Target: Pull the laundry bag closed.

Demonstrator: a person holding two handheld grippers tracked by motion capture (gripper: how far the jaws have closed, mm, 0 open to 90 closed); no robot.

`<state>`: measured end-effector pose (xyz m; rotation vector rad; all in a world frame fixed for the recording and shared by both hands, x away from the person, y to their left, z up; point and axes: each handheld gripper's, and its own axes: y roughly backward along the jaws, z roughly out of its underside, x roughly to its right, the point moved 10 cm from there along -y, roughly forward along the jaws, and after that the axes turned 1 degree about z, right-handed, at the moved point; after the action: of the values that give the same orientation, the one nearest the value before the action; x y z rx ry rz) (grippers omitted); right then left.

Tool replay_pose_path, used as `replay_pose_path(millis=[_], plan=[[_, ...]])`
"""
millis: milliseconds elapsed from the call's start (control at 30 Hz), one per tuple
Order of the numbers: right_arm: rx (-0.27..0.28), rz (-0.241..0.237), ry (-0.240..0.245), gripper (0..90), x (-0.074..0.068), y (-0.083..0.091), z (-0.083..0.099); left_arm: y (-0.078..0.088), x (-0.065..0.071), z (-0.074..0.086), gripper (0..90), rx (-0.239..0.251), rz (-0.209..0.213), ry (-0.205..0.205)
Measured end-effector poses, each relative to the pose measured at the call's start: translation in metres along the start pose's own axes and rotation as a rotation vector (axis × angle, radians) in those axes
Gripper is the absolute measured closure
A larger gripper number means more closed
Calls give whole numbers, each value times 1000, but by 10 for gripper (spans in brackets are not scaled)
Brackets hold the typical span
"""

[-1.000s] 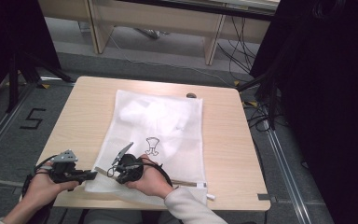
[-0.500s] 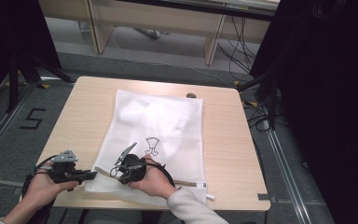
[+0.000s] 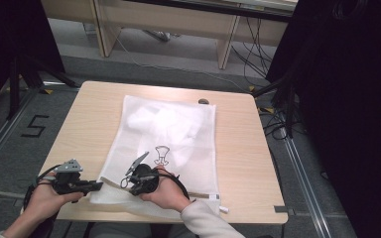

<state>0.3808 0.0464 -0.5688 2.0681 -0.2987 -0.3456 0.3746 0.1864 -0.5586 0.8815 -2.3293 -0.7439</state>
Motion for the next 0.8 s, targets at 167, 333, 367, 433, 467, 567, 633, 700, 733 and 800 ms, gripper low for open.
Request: replay_pose_path(millis=[167,333,367,433,467,567,633,700,733,800], plan=[[5,-5,2,823,0,2,0,0,0,0,852,-4,-3,-6],[3,-9,-12,823,0,3,2,0,0,0,852,-1,1,-8],[5,-3,-16,823,1,3,2,0,0,0,852,-2,4,-9],[4,-10,-9,823,1,3,3,0,0,0,852,1,5,-2],[3,-6,-15,823,1,4,4,0,-1,0,852,-1,-3,-3],[-2,-5,-27,823,2,5,5,0,-2,0,852,-5,-12,-6],[-1,-1,-22,823,3,6,6,0,-2,0,852,-5,-12,-4],[3,-4,-18,823,4,6,7,0,-2,0,852,-5,-12,-4],[2,-3,-19,824,4,6,7,0,-2,0,852,-5,-12,-4],[2,-6,-17,823,3,6,7,1,-2,0,852,-3,-12,-2]])
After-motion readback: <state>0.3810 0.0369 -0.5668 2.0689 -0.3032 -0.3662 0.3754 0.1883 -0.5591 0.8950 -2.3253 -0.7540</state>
